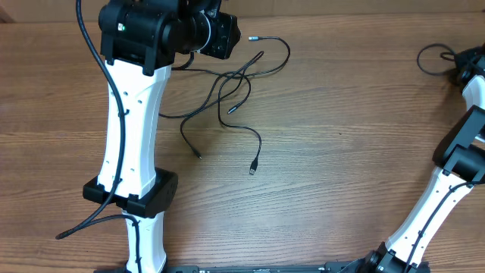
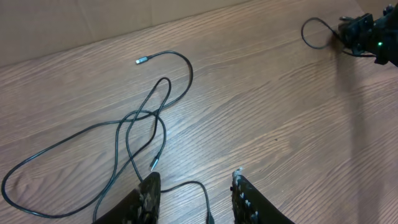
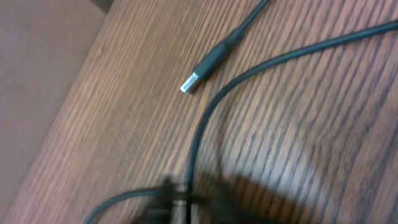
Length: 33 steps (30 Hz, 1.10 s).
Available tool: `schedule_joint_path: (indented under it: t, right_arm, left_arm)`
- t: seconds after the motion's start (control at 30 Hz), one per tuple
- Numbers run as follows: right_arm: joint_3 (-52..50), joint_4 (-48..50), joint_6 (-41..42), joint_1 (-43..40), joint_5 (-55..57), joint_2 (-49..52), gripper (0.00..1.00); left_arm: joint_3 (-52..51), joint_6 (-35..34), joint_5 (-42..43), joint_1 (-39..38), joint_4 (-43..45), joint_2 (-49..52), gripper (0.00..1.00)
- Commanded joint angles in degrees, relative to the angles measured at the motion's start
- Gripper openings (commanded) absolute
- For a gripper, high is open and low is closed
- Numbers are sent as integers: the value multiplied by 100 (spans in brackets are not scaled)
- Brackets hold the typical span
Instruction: Untangle cables
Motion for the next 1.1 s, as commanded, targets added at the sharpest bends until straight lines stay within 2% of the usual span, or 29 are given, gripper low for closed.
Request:
schedule_joint_path:
  t: [0.0, 0.03, 0.2, 0.37, 0.4, 0.43, 0.47, 0.5, 0.67, 0.8, 0.87, 1.03, 1.07]
  right_arm:
    - [275, 20, -372, -31, -385, -127, 95]
    - [378, -85, -562, -31, -566, -155, 100]
    - [1276, -1182, -544, 74, -522, -426, 100]
    - [2122, -2922, -527, 219, -494, -844, 100]
    - [2229, -3523, -282, 284, -498, -962, 100]
    - [2243, -3694, -133, 299, -503, -992, 100]
    - [2249, -4164, 396, 369, -634, -1080, 100]
    - [2249, -4406, 483, 448, -1005, -1117, 100]
    - [2249, -4846, -461, 1110, -2540, -1128, 96]
    - [2247, -4955, -1665, 2015, -2669, -1104, 97]
    - [2243, -5012, -1967, 2437, -2673, -1088, 99]
    - [2243, -4983, -1875, 3628, -2365, -1088, 98]
    - [2243, -4935, -1705, 3840, -2131, -1086, 97]
  left_arm:
    - [72, -20, 20, -63, 0, 15, 37]
    - [72, -20, 20, -85, -22, 15, 37]
    - [72, -20, 11, -138, -87, 15, 38]
    - [72, -20, 11, -138, -107, 15, 47]
    - [72, -20, 11, -138, -116, 15, 47]
    - [72, -20, 11, -138, -116, 15, 47]
    - [72, -17, 9, -136, -107, 15, 48]
    - [72, -15, 7, -136, -92, 15, 48]
    - [72, -15, 4, -136, 7, 15, 48]
    - [72, -15, 4, -136, 46, 15, 52]
    - [72, -15, 7, -136, 42, 15, 52]
    - [72, -15, 2, -136, 48, 15, 50]
    - [72, -17, -48, -133, 52, 15, 44]
